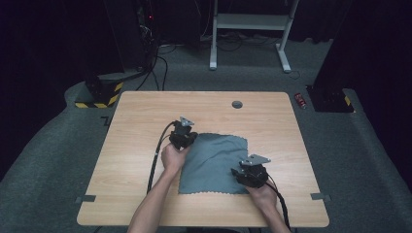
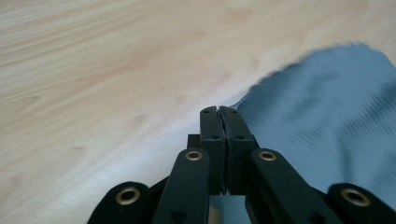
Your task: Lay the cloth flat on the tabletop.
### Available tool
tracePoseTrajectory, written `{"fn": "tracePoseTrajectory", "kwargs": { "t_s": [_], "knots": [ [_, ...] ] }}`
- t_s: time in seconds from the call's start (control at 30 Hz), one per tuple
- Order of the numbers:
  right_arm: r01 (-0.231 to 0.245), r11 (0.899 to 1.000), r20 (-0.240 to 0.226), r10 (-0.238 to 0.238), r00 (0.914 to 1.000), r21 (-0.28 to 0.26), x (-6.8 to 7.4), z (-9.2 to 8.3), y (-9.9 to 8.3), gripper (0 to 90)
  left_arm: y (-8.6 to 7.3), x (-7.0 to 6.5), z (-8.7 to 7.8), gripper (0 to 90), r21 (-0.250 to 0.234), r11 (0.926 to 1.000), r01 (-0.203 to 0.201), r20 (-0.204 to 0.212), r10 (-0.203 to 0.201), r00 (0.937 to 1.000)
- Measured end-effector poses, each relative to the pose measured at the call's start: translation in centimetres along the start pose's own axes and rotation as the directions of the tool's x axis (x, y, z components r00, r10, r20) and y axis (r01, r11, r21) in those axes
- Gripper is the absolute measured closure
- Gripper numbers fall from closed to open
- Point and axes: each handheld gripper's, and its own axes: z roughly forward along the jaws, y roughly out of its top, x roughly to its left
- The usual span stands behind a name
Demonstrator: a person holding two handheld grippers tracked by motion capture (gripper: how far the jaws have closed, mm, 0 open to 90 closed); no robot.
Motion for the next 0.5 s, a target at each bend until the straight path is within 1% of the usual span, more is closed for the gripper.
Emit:
{"fn": "tracePoseTrajectory", "kwargs": {
  "t_s": [0.07, 0.1, 0.17, 0.2, 0.23, 0.27, 0.3, 0.33, 0.37, 0.4, 0.43, 0.47, 0.5],
  "knots": [
    [-0.001, 1.000, -0.001, 0.001, 1.0000, 0.002, 0.1, 0.0, 0.0, 52.1, 0.2, 1.0, 0.7, 88.2, -0.006, 0.9993, 0.036, -0.030, -0.036, 0.9989],
    [-0.001, 1.000, -0.001, 0.001, 1.0000, 0.003, 0.1, 0.0, 0.0, 52.1, 0.1, 1.4, 1.1, 88.0, 0.004, 0.9983, 0.058, -0.032, -0.058, 0.9978],
    [-0.001, 1.000, 0.000, 0.001, 1.0000, 0.003, 0.1, 0.0, 0.0, 52.1, 0.1, 1.9, 2.0, 85.8, 0.041, 0.9970, 0.065, -0.061, -0.063, 0.9962],
    [-0.001, 1.000, -0.001, 0.001, 1.0000, 0.003, 0.1, 0.0, 0.0, 52.1, -0.1, 2.1, 2.3, 81.7, 0.047, 0.9960, 0.076, -0.080, -0.072, 0.9942],
    [-0.001, 1.000, -0.001, 0.001, 1.0000, 0.003, 0.1, 0.0, 0.0, 52.1, -0.2, 2.2, 2.5, 74.9, 0.053, 0.9938, 0.098, -0.077, -0.094, 0.9926],
    [0.001, 1.000, -0.001, -0.001, 1.0000, 0.003, 0.1, 0.0, 0.0, 52.1, -0.4, 2.2, 2.4, 68.6, 0.056, 0.9931, 0.103, -0.075, -0.099, 0.9923],
    [0.001, 1.000, 0.000, -0.001, 1.0000, 0.003, 0.1, 0.0, 0.0, 52.1, -0.6, 1.9, 2.3, 63.3, 0.049, 0.9940, 0.098, -0.073, -0.095, 0.9929],
    [0.001, 1.000, 0.000, -0.001, 1.0000, 0.003, 0.1, 0.0, 0.0, 52.1, -0.9, 1.5, 2.1, 59.5, 0.046, 0.9955, 0.083, -0.069, -0.080, 0.9944],
    [0.001, 1.000, 0.000, -0.001, 1.0000, 0.003, 0.0, 0.0, 0.0, 52.1, -1.3, 1.1, 1.8, 56.3, 0.046, 0.9971, 0.060, -0.072, -0.057, 0.9958],
    [0.001, 1.000, 0.000, -0.001, 1.0000, 0.002, 0.0, 0.0, 0.0, 52.1, -1.6, 0.8, 1.5, 53.9, 0.043, 0.9981, 0.045, -0.076, -0.042, 0.9963],
    [0.002, 1.000, 0.000, -0.002, 1.0000, 0.002, 0.0, 0.0, 0.0, 52.1, -1.6, 0.8, 1.5, 52.5, 0.043, 0.9981, 0.045, -0.076, -0.042, 0.9963],
    [0.002, 1.000, 0.000, -0.002, 1.0000, 0.002, 0.0, 0.0, 0.0, 52.0, -2.5, 0.5, 0.7, 51.8, 0.040, 0.9992, 0.007, -0.081, -0.004, 0.9967],
    [0.003, 1.000, 0.000, -0.003, 1.0000, 0.002, 0.1, 0.0, 0.0, 52.0, -2.9, 0.5, 0.4, 51.7, 0.035, 0.9994, 0.004, -0.072, -0.001, 0.9974]
  ]
}}
